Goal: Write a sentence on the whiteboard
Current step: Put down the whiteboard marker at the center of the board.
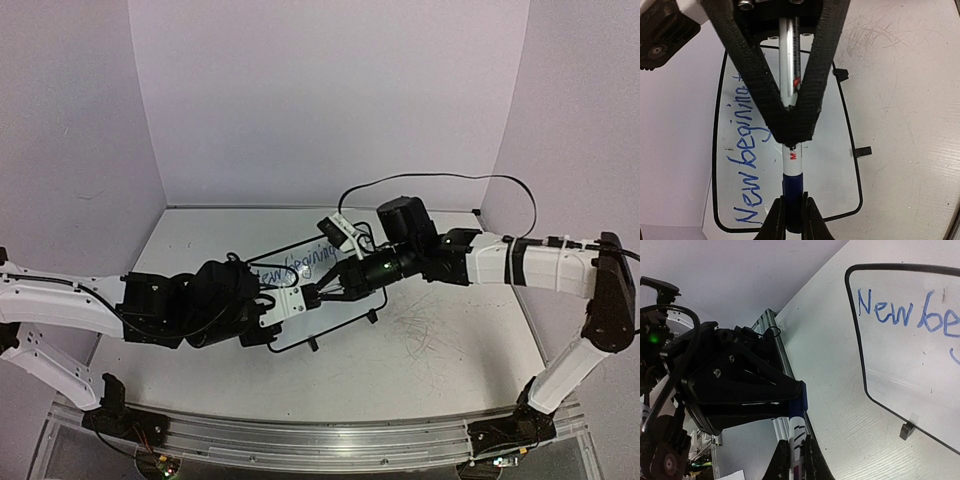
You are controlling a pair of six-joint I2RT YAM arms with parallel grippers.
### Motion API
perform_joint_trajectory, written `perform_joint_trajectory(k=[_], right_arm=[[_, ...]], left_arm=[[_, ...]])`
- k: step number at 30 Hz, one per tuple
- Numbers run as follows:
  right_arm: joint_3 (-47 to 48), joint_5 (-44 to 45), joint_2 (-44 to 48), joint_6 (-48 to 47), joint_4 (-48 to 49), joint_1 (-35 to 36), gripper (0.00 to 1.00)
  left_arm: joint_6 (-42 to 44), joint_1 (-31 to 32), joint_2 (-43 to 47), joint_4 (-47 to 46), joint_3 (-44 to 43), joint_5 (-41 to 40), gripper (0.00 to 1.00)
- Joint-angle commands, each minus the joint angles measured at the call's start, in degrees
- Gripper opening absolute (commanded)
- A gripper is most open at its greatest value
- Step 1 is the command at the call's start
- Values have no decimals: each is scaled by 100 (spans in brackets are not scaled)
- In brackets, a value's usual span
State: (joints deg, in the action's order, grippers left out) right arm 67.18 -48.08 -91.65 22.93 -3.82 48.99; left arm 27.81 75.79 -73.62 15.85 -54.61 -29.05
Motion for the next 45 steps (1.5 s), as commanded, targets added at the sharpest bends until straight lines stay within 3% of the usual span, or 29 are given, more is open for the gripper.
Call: perform_joint_trajectory(k=[1,5,8,11,13,17,20,34,38,42,45], right_arm=[[-1060,-15,1522,-111,683,-764,0],[-1562,798,2777,-718,-380,-1738,0],[-1613,2952,3308,-897,-1445,-2087,0],[-1975,4871,3373,-356,-1440,-2230,0],[-2304,5716,3229,-25,-822,-2302,0],[-2944,5434,2653,126,1023,-2592,0],[-3033,4931,2149,43,1658,-2735,0],[-4322,4440,1673,794,2685,-2735,11],[-4354,4471,1911,728,2444,-2735,23],[-4188,4656,2614,622,1646,-2737,49],[-3825,4813,3402,484,675,-2732,60]], left_arm=[[-748,152,686,-1265,-113,-171,36],[-1414,132,1164,-1244,45,-192,57],[-1839,108,1195,-1225,42,-524,64],[-2343,2,1105,-1223,-15,-963,68],[-2842,-181,1041,-1240,-75,-1053,71],[-3850,-733,1001,-1276,-52,-813,73],[-4291,-889,1084,-1294,42,-565,73],[-4371,-895,1696,-1496,203,-339,73],[-4185,-892,1680,-1490,33,-408,74],[-3967,-891,1616,-1423,-269,-504,76],[-3778,-893,1660,-1276,-591,-613,79]])
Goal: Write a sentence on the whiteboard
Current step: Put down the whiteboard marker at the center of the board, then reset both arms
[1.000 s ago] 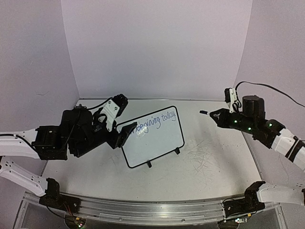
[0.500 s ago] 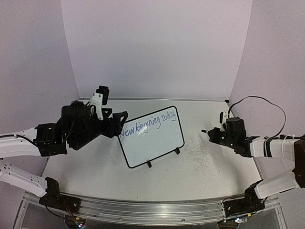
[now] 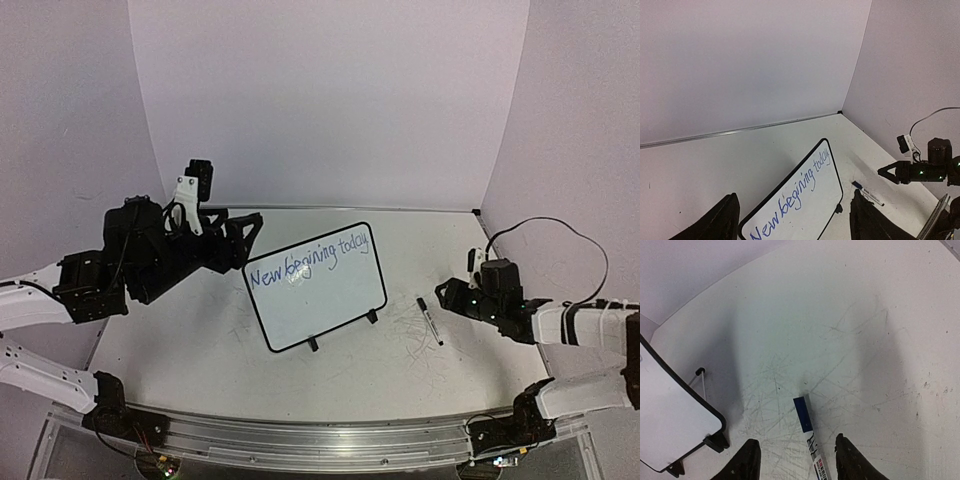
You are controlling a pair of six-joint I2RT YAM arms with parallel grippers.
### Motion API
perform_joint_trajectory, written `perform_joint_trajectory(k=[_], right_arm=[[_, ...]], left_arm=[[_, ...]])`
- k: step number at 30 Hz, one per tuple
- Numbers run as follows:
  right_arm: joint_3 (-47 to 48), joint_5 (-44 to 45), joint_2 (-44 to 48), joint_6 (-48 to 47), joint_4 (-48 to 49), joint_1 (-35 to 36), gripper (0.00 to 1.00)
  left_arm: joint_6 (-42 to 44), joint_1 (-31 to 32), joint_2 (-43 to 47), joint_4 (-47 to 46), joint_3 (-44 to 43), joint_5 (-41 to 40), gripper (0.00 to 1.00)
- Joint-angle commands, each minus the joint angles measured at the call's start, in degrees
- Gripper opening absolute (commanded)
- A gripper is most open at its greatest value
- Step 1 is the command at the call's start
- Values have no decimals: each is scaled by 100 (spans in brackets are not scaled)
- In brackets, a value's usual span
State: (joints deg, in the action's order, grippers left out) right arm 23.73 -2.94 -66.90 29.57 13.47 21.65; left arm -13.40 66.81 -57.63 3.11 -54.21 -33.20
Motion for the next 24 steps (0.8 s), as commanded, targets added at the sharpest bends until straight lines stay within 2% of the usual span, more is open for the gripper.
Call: perform_joint_trajectory(k=[1,4,5,10,16,21,24], right_arm=[[655,471,1213,-261,-1363,1,66],[1360,973,2156,-734,-2367,-3,95],[1592,1117,2340,-945,-2638,-2,98],[3329,1543,2725,-1684,-3479,1,98],[4355,1573,2744,-1924,-3498,-3,98],[4656,1555,2911,-2061,-3315,-1,98],[3842,1425,3400,-2162,-2672,-3,98]], left_arm=[[445,3,85,46,-756,-275,79],[664,3,205,134,-1097,-472,84],[748,6,237,141,-1215,-539,86],[1148,8,258,127,-1734,-853,92],[1531,6,134,7,-2084,-1024,96],[1541,8,99,13,-2162,-1072,99],[1394,8,124,-36,-2023,-1153,99]])
